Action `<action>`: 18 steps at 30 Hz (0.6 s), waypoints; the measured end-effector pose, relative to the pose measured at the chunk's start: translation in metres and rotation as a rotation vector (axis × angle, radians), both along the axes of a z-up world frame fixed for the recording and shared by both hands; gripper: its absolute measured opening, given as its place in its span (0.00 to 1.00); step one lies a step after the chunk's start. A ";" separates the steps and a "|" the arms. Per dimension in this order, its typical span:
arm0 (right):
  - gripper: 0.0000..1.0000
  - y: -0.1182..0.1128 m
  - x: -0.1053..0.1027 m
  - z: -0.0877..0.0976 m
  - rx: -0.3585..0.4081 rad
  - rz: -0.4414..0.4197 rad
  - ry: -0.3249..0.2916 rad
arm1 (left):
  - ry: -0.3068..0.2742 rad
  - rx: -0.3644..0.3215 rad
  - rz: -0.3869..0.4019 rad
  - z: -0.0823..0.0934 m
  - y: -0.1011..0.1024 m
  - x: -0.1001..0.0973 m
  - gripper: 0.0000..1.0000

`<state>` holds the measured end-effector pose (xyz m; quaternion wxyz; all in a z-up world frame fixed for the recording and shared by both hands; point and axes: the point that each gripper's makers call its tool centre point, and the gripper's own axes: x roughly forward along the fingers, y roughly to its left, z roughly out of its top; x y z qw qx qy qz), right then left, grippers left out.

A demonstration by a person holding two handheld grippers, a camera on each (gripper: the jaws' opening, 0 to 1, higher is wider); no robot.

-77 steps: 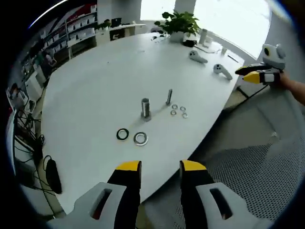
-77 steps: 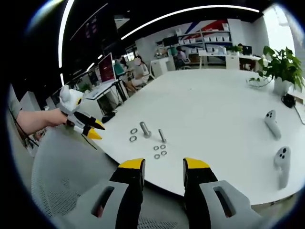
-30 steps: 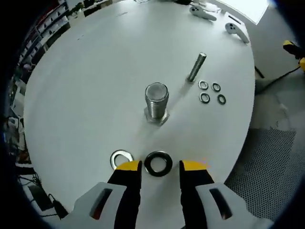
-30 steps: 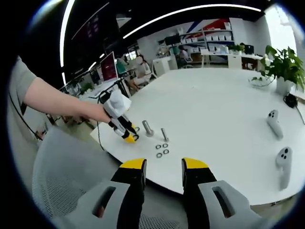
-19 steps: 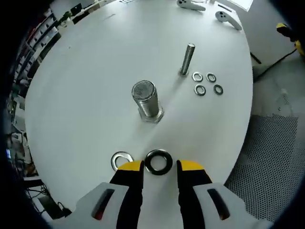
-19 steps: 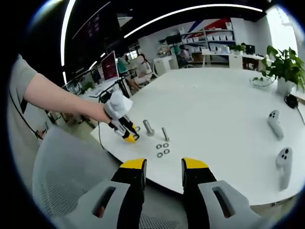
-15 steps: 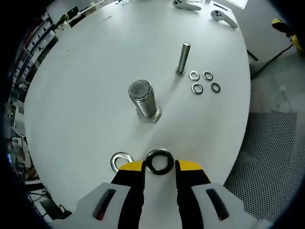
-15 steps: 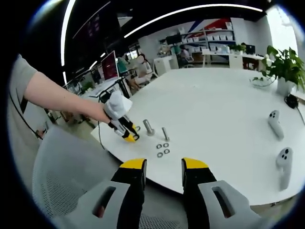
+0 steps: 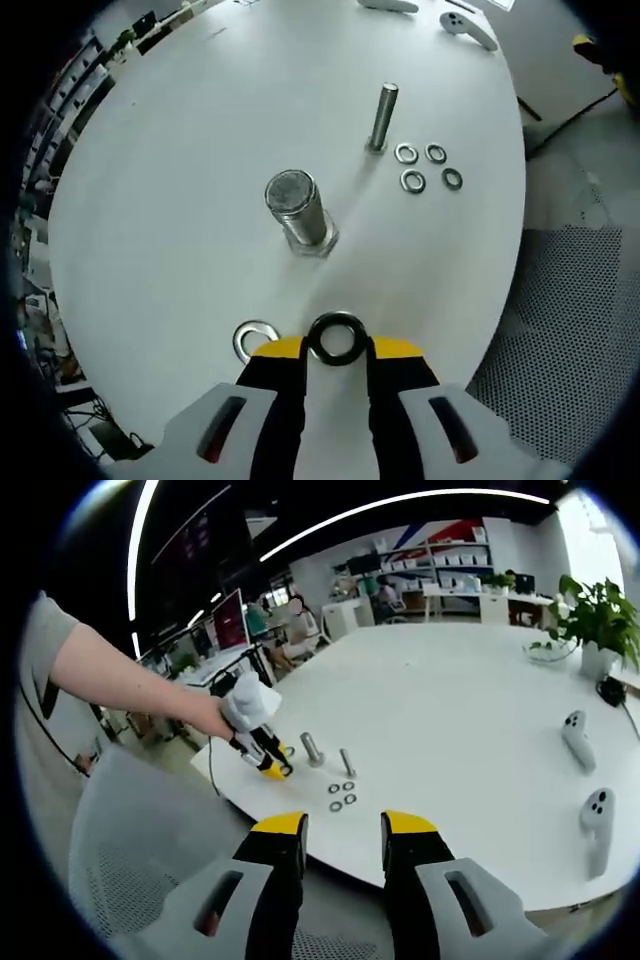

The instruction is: Place the washer onto the threaded stud by aligning its center hole with the stud, sliding it down to the base, and recovering from edge contact or off-axis alignment until the washer reaches the visible bottom stop.

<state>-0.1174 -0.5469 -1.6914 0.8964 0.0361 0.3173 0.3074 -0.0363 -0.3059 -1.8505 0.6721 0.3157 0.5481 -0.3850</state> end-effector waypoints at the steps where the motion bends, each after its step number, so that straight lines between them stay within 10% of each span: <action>1: 0.32 0.000 0.000 0.000 -0.001 -0.001 0.001 | -0.001 -0.003 0.004 -0.001 0.000 0.001 0.20; 18: 0.31 -0.001 0.000 -0.001 -0.004 -0.004 0.006 | 0.007 0.015 0.045 -0.001 -0.001 0.002 0.19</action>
